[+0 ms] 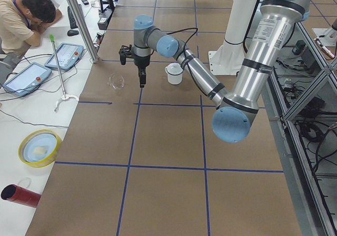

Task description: Remove funnel from cup

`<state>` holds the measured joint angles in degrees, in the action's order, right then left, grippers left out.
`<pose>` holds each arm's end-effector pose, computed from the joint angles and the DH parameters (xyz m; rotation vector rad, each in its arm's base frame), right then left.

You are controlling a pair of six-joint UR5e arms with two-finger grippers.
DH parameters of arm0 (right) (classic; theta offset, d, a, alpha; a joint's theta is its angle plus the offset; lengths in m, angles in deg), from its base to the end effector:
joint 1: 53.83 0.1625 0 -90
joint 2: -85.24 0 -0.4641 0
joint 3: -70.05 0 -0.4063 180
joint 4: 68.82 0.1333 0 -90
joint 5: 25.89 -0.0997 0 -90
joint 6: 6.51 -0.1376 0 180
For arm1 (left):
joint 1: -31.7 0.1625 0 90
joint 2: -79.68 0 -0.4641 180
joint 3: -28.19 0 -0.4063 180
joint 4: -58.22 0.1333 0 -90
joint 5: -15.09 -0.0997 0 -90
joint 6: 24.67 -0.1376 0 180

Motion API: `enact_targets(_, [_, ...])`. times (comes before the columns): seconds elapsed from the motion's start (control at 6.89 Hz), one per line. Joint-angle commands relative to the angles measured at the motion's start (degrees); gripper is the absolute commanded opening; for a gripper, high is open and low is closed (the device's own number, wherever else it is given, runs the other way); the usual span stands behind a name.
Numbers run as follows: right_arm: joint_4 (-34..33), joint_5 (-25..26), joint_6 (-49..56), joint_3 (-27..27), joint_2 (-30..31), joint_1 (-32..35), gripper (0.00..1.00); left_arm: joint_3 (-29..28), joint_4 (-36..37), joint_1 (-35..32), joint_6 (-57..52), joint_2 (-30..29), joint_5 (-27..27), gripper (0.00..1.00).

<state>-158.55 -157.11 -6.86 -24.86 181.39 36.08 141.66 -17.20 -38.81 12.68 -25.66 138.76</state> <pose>0.0419 -0.4545 0.7379 -0.0190 -0.7193 0.0104 0.1389 -0.5632 0.4189 0.0857 0.7049 -0.1743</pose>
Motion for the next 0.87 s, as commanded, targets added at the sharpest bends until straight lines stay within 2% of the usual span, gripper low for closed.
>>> enact_targets(0.0, [0.0,0.0,0.0,0.0,0.0,0.0,1.00,-9.3,-2.3,-14.2,-31.3,6.8,4.7,1.00])
enact_targets(0.15, [0.0,0.0,0.0,0.1,0.0,0.0,1.00,-16.2,-4.6,-19.8,-41.6,8.2,9.7,1.00])
enact_targets(0.29, [0.0,0.0,0.0,0.0,0.0,0.0,1.00,-19.3,-4.8,-21.4,-46.0,9.0,13.8,1.00])
enact_targets(0.73, [0.0,0.0,0.0,0.0,0.0,0.0,1.00,-19.3,-4.6,-22.0,-45.1,12.1,14.0,1.00])
